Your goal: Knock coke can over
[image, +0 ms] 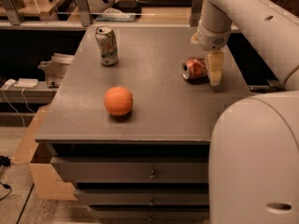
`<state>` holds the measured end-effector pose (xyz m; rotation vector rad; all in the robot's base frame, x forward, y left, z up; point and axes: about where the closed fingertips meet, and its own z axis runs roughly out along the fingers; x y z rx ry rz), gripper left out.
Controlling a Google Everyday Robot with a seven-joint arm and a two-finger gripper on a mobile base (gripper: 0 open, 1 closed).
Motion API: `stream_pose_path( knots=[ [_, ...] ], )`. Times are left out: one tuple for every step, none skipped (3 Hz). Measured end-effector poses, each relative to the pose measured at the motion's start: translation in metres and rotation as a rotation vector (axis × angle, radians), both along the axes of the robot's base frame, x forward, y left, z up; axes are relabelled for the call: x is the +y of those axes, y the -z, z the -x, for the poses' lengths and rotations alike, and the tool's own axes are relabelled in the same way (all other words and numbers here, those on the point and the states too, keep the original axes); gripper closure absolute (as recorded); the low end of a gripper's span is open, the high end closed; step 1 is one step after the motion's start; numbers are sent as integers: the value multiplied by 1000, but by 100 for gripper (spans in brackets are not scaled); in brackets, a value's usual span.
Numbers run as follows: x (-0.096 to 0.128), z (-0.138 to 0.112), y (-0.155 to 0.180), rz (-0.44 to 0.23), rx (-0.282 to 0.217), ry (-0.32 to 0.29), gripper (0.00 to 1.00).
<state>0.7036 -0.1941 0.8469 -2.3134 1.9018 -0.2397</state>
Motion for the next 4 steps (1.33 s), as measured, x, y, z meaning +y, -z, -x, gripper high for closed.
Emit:
stream_pose_path(
  knots=[
    [-17, 0, -3, -53, 7, 60, 0],
    [-47, 5, -16, -112, -6, 155, 0],
    [-75, 8, -28, -171, -41, 252, 0],
    [-75, 8, -28, -171, -41, 252, 0]
  ],
)
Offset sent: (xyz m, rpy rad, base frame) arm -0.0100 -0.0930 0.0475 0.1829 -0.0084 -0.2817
